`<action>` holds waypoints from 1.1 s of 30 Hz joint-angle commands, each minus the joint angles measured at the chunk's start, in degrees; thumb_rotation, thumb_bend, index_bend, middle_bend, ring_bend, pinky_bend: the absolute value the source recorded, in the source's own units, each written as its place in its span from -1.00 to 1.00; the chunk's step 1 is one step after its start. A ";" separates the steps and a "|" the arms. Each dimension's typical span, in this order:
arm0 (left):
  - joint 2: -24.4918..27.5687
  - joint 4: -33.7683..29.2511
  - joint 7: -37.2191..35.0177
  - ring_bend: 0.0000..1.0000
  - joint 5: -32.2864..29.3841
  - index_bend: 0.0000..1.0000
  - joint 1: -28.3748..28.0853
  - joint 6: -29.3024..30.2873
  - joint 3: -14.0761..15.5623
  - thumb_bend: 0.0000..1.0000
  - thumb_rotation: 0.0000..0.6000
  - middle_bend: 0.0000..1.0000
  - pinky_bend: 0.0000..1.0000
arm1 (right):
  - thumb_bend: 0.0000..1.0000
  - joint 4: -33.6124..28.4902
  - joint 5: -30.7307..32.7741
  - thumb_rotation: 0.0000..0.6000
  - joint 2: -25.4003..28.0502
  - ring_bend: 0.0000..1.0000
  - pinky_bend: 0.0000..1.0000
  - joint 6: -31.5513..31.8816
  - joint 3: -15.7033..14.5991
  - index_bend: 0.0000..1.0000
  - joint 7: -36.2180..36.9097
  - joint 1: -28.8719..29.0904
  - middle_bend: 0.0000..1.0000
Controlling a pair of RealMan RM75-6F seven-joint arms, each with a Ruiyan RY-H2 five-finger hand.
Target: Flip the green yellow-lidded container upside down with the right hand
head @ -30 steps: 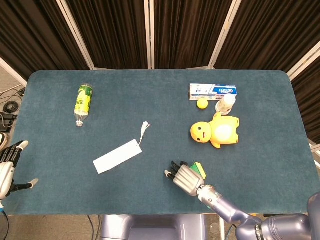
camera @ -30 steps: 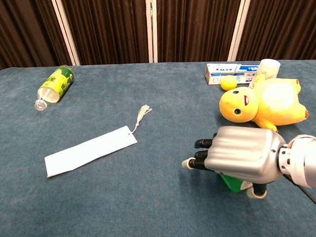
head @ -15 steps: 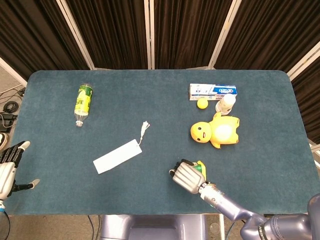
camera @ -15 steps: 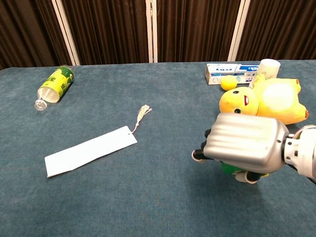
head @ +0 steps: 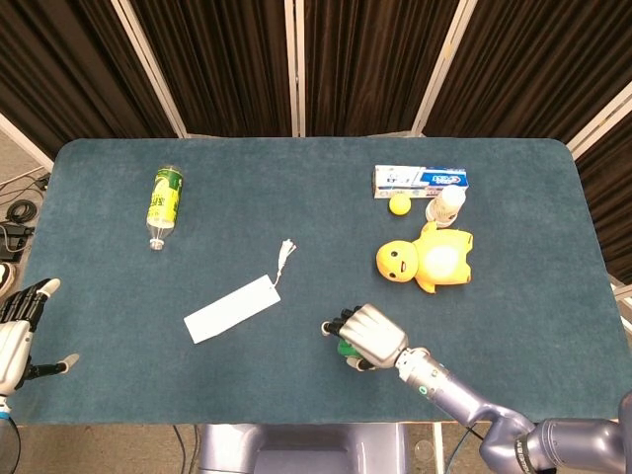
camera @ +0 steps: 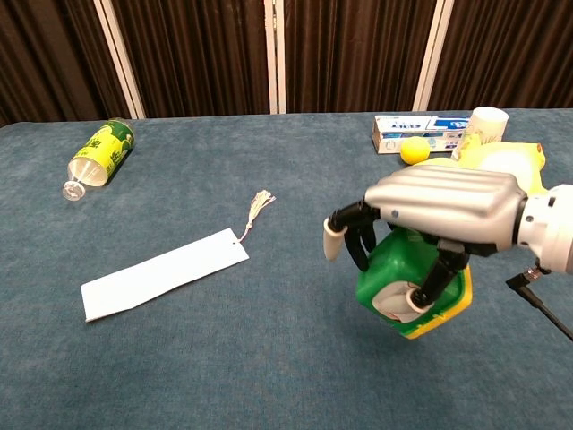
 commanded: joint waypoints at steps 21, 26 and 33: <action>0.07 -0.27 -0.28 -1.00 0.16 -1.00 -0.20 -0.56 0.27 -1.00 1.00 -1.00 -1.00 | -0.15 17.71 -8.10 1.00 -8.93 -0.15 -0.04 3.49 0.31 -0.22 21.97 -1.67 -0.05; 0.01 -0.33 -0.04 -1.00 0.09 -1.00 -0.23 -0.58 0.29 -1.00 1.00 -1.00 -1.00 | -0.17 15.42 -7.79 1.00 -5.52 -0.60 -0.61 0.29 -1.53 -0.44 23.81 -1.30 -0.44; -0.03 -0.39 0.19 -1.00 0.08 -1.00 -0.25 -0.56 0.32 -1.00 1.00 -1.00 -1.00 | -0.27 11.83 -9.19 1.00 -0.14 -0.82 -0.78 0.76 -3.58 -0.56 25.17 -2.05 -0.70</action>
